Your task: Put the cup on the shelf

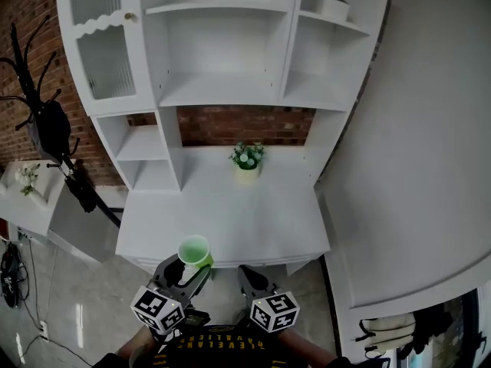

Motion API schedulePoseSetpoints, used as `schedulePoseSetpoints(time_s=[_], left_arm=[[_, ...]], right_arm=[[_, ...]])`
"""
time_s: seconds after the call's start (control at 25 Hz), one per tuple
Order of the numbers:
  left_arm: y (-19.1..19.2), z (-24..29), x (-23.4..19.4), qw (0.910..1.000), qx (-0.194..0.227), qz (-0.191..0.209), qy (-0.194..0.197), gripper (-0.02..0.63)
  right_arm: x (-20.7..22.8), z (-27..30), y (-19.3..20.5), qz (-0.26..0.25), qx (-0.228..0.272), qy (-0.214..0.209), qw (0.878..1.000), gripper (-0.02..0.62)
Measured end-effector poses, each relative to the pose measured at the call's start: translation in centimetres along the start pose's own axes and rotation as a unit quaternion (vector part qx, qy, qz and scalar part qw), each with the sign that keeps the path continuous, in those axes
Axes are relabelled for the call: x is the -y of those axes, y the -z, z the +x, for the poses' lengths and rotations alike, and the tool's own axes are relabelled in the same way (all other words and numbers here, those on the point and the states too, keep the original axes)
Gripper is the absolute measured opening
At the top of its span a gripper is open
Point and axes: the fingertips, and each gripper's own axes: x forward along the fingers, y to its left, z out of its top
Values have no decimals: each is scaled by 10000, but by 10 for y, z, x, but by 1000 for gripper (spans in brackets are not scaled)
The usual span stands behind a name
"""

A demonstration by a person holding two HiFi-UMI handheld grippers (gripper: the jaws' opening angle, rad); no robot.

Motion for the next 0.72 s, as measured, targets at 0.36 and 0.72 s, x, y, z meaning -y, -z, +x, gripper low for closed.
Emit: schedulePoseSetpoints(time_s=[0.36,0.72], left_arm=[[-68,48,-26,9975,458,183,-501,236],[-136,72,-57,9898,890,746,-827,236]], right_arm=[[27,29,-88,-92,701,-614,9956,6],[63,50,-151,-25,1219,-618,9906,6]])
